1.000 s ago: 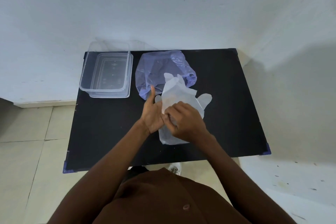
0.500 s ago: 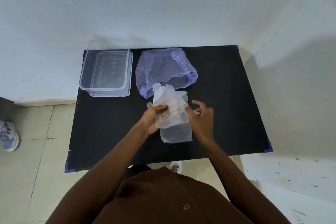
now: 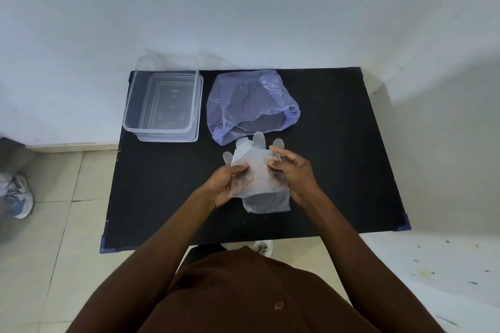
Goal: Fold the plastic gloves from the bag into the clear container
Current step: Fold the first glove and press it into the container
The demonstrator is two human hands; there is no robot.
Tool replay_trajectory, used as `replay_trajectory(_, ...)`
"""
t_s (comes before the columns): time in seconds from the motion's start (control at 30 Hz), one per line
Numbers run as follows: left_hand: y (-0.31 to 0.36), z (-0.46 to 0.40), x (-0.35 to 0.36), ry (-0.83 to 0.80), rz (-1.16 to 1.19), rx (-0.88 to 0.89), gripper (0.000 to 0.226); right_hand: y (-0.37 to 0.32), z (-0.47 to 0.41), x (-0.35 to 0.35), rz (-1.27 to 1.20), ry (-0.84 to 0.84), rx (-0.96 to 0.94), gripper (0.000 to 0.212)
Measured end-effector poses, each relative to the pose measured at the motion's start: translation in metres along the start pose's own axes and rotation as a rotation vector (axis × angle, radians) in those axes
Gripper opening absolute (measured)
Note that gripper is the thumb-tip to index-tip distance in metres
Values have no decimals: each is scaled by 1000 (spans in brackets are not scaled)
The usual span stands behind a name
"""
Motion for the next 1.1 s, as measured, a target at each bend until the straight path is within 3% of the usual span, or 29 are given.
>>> replay_trajectory(0.23,5,0,-14,265,157,-26,24,-3,-7,6,291,-74,-99,39)
replay_trajectory(0.37,7,2,-12,203,257,-5,49,7,-13,4,279,-47,-47,35)
replay_trajectory(0.47,12,7,-8,134,162,70,26,7,-14,6,222,-40,-9,35)
replay_trajectory(0.5,15,7,-10,159,109,126,33,5,-15,8,211,-37,-11,36)
replay_trajectory(0.57,25,7,-17,208,9,236,75,-2,-17,15,192,-36,-17,38)
replay_trajectory(0.6,32,11,-16,212,-48,289,84,-7,-18,18,180,-42,-18,39)
replay_trajectory(0.7,58,21,-19,163,-137,388,71,-18,-26,33,135,-68,-32,39)
replay_trajectory(0.83,94,29,-31,-3,-84,341,59,-32,-37,62,73,5,-46,31)
replay_trajectory(0.93,118,36,-43,22,-148,346,59,-41,-43,88,124,31,-41,31)
replay_trajectory(1.1,162,40,-74,29,-214,401,65,-62,-55,140,121,-87,-29,43)
Point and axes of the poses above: each hand's wrist, its own z-axis away from the middle knuckle, its own x-axis out of the palm, y = z × x, the point moved 3 cm from there along -z, towards the middle knuckle
